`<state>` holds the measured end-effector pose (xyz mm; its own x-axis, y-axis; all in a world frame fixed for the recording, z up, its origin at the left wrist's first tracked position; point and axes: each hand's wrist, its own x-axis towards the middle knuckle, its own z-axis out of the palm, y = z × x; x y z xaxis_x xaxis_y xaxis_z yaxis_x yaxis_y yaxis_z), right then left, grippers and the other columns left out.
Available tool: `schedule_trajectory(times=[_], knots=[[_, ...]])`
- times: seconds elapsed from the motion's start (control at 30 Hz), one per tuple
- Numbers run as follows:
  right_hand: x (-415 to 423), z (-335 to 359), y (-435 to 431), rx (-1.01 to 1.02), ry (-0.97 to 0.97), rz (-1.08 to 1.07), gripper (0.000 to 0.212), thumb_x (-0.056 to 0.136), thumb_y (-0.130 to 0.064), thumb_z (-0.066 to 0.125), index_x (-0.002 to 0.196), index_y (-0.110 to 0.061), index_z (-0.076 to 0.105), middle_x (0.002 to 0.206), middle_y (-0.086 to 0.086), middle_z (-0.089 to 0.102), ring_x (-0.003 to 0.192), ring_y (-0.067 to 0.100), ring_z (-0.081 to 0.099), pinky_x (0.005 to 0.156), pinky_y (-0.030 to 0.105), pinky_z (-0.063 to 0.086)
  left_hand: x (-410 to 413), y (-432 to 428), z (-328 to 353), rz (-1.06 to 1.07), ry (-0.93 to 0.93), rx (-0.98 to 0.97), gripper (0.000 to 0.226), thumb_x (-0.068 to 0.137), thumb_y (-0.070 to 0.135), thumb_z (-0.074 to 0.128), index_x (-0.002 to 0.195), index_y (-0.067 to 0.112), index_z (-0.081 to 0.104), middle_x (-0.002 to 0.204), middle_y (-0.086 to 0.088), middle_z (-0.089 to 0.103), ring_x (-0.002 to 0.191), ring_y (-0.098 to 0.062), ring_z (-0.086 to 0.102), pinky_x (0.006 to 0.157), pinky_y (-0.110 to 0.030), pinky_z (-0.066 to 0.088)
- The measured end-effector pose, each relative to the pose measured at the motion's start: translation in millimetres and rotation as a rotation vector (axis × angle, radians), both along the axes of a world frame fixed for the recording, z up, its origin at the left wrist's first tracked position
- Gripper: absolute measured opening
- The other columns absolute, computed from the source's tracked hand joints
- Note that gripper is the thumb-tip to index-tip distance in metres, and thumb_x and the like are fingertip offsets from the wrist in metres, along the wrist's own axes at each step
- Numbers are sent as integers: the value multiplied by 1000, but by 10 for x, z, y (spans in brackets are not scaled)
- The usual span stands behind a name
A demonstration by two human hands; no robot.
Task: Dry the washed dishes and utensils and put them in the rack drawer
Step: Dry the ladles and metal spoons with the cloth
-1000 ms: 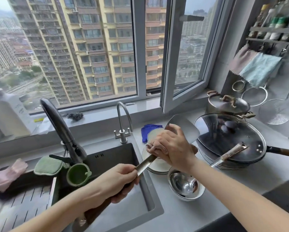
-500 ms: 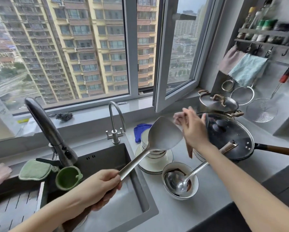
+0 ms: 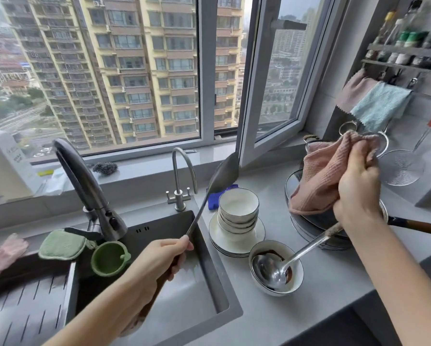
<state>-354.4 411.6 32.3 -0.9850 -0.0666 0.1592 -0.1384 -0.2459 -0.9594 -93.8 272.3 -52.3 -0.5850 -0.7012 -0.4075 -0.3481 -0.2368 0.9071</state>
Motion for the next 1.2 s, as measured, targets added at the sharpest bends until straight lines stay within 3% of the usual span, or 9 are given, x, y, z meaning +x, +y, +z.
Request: schedule_trajectory(times=[0.2,0.37,0.5,0.6,0.77,0.9,1.03,1.1,1.2], knots=[[351,-31,-92,18,105,116,25,92,-52,47,82,-33,60,92,-10,67,92,7,64,93,36,51,-9,-56,107,20,74,-107,15,87,9,64,74,8,56,52,-1,52,42,-10,44,40,-15,36],[853,-137,-187,39,573,98,15,100,-15,42,89,-16,52,86,-15,56,80,-17,54,77,1,37,-93,-54,131,-22,133,-124,10,93,3,52,84,4,54,47,4,44,41,-8,36,37,-17,30],[1192,-560,-549,251,1120,235,30,100,-33,43,92,-8,57,106,-2,63,110,13,59,102,30,41,-145,28,108,-85,114,1,34,101,15,37,71,2,48,42,0,33,32,-7,26,31,-15,20],[1190,-974,-835,606,1373,307,27,98,-41,45,99,-16,58,116,2,67,122,21,55,111,57,24,-117,79,82,-154,51,-158,37,101,16,36,67,4,46,37,6,34,29,-7,25,34,-13,18],[1048,-966,-927,675,1271,223,28,89,-42,60,87,-15,67,104,-1,72,113,18,62,113,57,17,73,-10,-86,-208,-193,-708,40,96,36,43,63,15,50,47,4,48,44,-12,41,50,-29,35],[912,-790,-961,661,934,186,44,94,-50,43,109,-14,62,111,5,71,113,20,62,118,51,2,198,-17,-147,-216,-203,-776,38,95,34,45,62,16,48,48,3,47,46,-10,39,51,-26,32],[619,-640,-972,749,706,272,22,98,-25,45,110,-14,58,106,5,70,105,25,64,116,48,-8,436,-82,-314,-281,-214,-835,31,94,35,49,66,19,49,53,11,53,49,-11,45,53,-28,37],[448,-679,-923,815,674,292,19,98,-24,46,110,-16,59,106,3,71,105,26,62,116,48,-1,548,-119,-371,-337,-201,-836,23,93,35,49,71,29,50,55,12,55,53,-11,49,54,-26,38],[140,-800,-761,798,444,312,25,97,-35,47,110,-18,59,107,4,68,107,29,60,106,45,32,667,-166,-374,-348,-175,-850,22,91,44,45,72,34,49,58,5,56,54,-12,50,55,-26,37]])
